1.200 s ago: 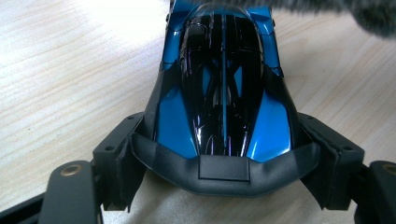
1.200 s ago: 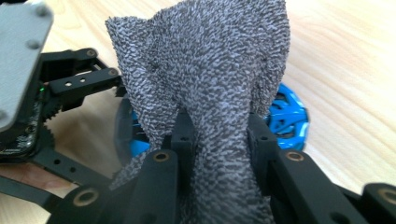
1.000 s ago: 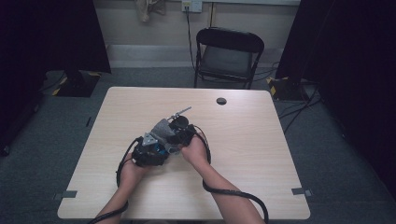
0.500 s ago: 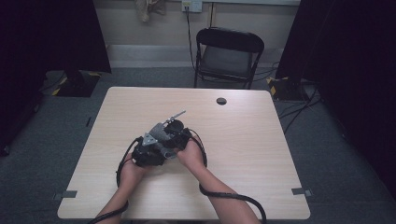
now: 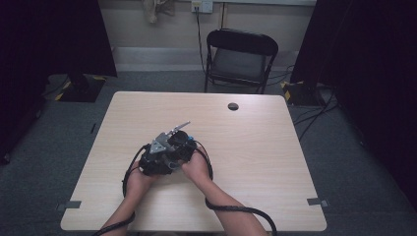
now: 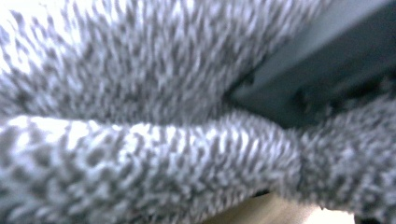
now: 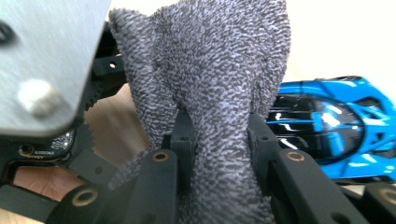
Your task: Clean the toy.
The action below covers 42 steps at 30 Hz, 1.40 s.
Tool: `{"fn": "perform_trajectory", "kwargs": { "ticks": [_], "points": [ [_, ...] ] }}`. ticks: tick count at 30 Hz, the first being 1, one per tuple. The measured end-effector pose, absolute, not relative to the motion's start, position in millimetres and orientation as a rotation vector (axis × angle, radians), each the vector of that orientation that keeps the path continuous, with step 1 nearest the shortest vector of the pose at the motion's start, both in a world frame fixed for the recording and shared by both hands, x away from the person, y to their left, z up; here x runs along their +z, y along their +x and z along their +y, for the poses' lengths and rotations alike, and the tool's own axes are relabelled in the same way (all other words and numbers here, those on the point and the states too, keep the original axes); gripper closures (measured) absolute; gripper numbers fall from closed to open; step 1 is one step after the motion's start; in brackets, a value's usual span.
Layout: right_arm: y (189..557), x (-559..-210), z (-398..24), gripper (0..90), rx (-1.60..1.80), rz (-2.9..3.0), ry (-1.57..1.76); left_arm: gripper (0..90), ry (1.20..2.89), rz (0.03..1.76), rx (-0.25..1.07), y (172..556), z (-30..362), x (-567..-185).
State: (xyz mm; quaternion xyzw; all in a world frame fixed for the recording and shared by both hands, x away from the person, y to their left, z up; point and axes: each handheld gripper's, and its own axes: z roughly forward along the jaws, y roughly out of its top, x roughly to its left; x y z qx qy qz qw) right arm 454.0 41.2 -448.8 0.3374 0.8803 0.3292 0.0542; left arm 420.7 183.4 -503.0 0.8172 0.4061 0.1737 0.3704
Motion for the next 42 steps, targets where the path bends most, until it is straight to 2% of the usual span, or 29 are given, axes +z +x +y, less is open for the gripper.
{"fn": "perform_trajectory", "kwargs": {
  "ticks": [19, 42],
  "points": [
    [443, -458, 43, 70.4, 1.006, 2.604, 0.945, 24.6, 2.095, 1.046, 0.447, 420, 183, -503],
    [470, -452, 47, 70.1, 0.964, 2.553, 0.999, 24.6, 2.102, 1.043, 0.449, 420, 184, -503]
  ]
}}
